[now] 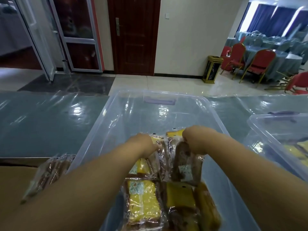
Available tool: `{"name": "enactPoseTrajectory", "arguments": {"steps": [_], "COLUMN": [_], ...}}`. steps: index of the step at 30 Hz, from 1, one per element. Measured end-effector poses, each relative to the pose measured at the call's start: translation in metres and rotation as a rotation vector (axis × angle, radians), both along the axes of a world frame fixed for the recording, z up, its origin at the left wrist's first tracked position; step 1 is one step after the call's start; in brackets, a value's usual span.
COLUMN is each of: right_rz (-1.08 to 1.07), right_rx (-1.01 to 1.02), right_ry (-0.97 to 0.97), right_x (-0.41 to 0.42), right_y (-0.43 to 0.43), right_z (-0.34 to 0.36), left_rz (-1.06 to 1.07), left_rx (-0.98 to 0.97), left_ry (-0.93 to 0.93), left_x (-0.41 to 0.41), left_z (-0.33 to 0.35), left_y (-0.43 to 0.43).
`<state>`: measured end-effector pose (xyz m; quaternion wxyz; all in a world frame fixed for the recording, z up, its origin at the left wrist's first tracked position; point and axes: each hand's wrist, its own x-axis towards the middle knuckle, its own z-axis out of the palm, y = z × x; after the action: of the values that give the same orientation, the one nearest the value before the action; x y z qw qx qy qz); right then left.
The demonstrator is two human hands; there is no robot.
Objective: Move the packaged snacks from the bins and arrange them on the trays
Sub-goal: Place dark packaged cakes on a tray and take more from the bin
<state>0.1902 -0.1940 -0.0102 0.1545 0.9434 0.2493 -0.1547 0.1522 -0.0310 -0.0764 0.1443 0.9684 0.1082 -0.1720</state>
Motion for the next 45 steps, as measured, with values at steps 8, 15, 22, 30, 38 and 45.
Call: {"name": "enactPoseTrajectory", "arguments": {"steps": [8,15,22,30,38,45], "right_rz": [-0.018,-0.166,-0.053,-0.053,-0.234,-0.167], "right_rx": [0.061,0.239,0.274,0.443,0.516,1.124], "right_ry": [0.087,0.336,0.190,0.004,-0.103,-0.363], "right_x": [0.022,0.029,0.022,-0.009,-0.069,-0.150], "right_y": [0.001,0.010,0.003,-0.012,-0.014,0.006], "right_z": [-0.031,-0.040,-0.015,0.011,0.033,0.066], "left_rz": [0.090,0.139,0.227,0.188,0.193,0.320], "left_rx": [0.014,-0.145,-0.285,-0.261,-0.552,-0.727], "left_ry": [0.013,0.029,-0.017,-0.245,-0.501,-0.893], "left_x": [0.005,0.011,0.004,-0.026,-0.102,-0.196], "left_z": [-0.011,-0.001,0.023,0.063,0.091,0.113], "left_y": [-0.004,-0.003,-0.001,0.017,0.034,0.071]}}
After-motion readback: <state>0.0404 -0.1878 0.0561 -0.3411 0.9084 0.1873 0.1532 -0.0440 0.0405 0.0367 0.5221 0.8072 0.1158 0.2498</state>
